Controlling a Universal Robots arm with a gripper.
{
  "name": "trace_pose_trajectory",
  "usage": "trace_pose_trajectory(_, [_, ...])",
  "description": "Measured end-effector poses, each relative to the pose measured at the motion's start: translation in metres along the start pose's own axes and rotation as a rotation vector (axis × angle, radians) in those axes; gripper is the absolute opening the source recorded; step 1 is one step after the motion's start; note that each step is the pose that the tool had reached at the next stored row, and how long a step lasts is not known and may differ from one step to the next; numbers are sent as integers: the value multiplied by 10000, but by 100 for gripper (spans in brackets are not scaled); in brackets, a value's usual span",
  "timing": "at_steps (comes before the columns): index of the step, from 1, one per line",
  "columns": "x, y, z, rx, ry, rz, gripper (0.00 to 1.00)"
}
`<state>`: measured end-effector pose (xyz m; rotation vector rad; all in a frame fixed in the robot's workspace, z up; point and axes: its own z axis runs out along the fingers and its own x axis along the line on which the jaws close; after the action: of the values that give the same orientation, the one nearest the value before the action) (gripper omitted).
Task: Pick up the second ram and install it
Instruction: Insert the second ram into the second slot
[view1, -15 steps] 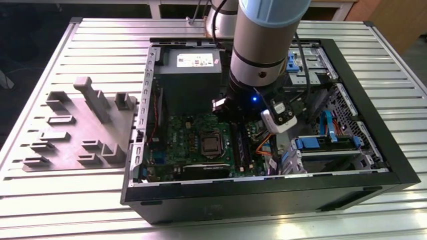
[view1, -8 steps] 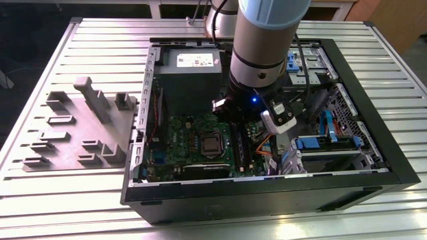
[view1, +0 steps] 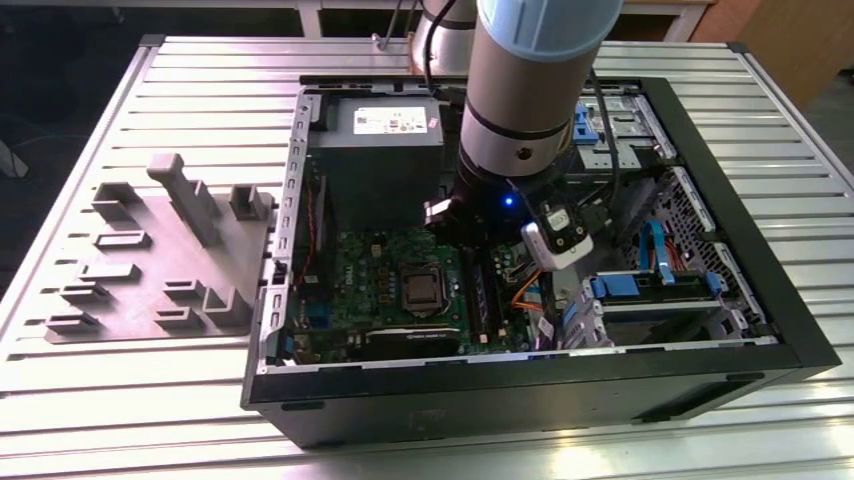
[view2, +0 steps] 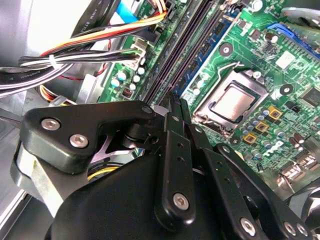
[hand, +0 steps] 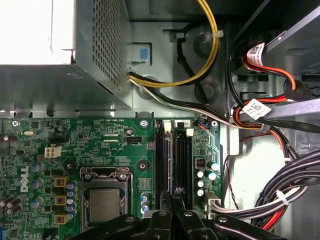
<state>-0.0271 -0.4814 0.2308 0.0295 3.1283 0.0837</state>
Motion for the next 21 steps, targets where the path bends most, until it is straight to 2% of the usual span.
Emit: trace_pose_trajectory(21, [1,-19,48,-20,-1,-1,12])
